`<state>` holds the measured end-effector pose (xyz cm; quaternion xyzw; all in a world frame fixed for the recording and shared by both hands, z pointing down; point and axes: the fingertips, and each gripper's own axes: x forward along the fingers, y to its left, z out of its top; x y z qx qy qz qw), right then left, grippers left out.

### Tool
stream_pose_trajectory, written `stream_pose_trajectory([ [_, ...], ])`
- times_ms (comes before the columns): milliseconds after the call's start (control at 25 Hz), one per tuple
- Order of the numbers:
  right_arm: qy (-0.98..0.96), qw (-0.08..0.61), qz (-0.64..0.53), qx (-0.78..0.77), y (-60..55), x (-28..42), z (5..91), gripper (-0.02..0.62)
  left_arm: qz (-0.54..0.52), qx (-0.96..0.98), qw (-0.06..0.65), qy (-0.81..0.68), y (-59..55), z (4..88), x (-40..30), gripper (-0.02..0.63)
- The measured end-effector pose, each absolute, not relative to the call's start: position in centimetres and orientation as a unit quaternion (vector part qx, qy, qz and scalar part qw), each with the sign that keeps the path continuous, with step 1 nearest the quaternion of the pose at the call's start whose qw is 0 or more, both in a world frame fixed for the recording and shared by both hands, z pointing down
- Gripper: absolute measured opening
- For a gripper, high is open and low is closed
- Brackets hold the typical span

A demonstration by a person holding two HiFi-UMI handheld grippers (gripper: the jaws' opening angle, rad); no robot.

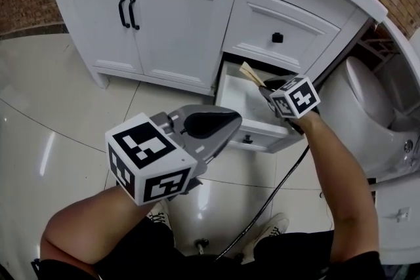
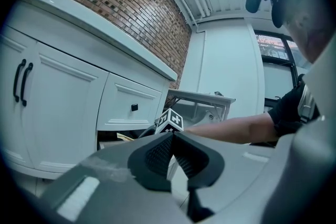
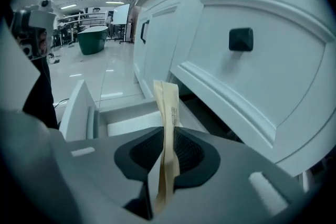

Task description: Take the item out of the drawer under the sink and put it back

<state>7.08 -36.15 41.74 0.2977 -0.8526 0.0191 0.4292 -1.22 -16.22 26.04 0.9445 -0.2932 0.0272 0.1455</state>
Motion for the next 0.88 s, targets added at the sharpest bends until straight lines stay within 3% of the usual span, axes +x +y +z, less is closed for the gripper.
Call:
stream_pose_trajectory([
  [560,-0.809,0.534,-0.021,0.244,-37.4,5.8,47.1,0.065,0.027,0.94,0.16,-0.298,-17.5,26.7,-1.7,0.006],
  [880,-0.809,0.547,-0.025,0.214,-36.3,4.3,48.0,0.092,0.027,0.941,0.16,-0.297,-17.6,26.6,-1.7,0.006],
])
